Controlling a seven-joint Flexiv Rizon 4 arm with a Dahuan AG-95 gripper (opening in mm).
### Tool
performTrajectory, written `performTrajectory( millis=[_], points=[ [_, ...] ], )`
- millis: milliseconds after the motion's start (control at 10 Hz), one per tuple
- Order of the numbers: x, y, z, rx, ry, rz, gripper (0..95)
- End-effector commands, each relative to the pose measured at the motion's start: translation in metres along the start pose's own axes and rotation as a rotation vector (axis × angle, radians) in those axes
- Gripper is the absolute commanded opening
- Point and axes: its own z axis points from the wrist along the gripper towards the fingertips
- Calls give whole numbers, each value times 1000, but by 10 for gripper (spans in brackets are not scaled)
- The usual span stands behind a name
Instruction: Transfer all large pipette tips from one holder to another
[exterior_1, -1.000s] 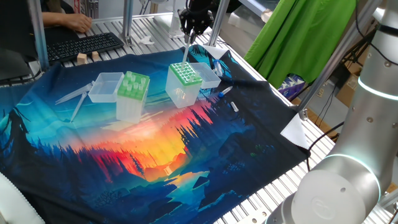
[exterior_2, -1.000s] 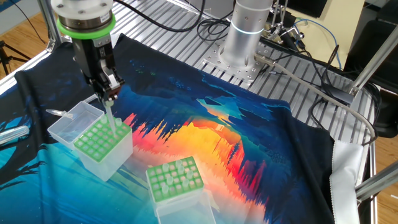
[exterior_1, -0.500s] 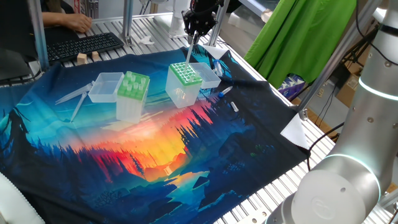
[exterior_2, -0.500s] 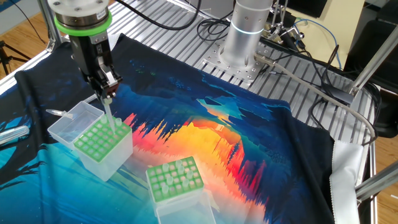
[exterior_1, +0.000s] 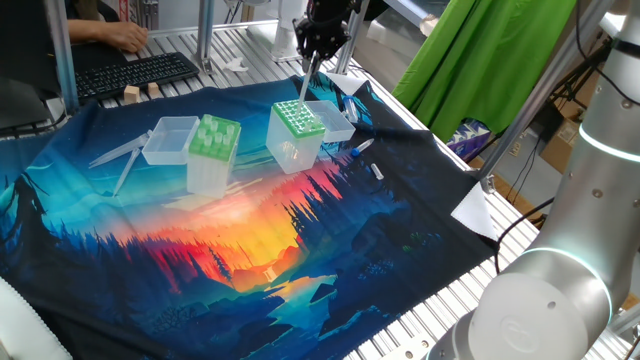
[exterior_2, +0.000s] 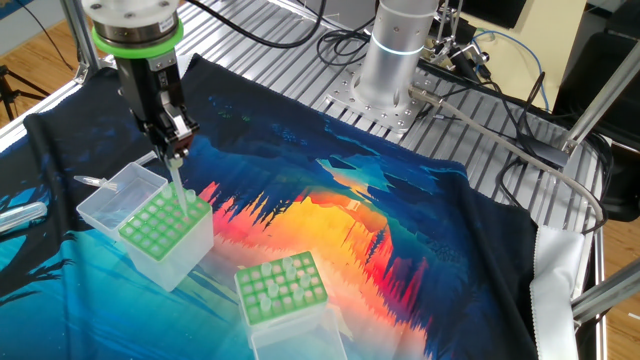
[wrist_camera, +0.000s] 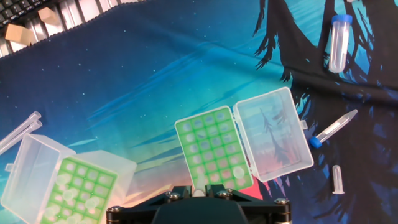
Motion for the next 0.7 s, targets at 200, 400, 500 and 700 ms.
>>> performTrajectory(
  millis=[200,400,500,700],
  points=[
    [0,0,3,-2,-3,0,0],
    [-1,1,7,-6,-5,2,0],
    [-1,1,9,-8,-6,1,0],
    [-1,1,14,-11,-12,2,0]
  ],
)
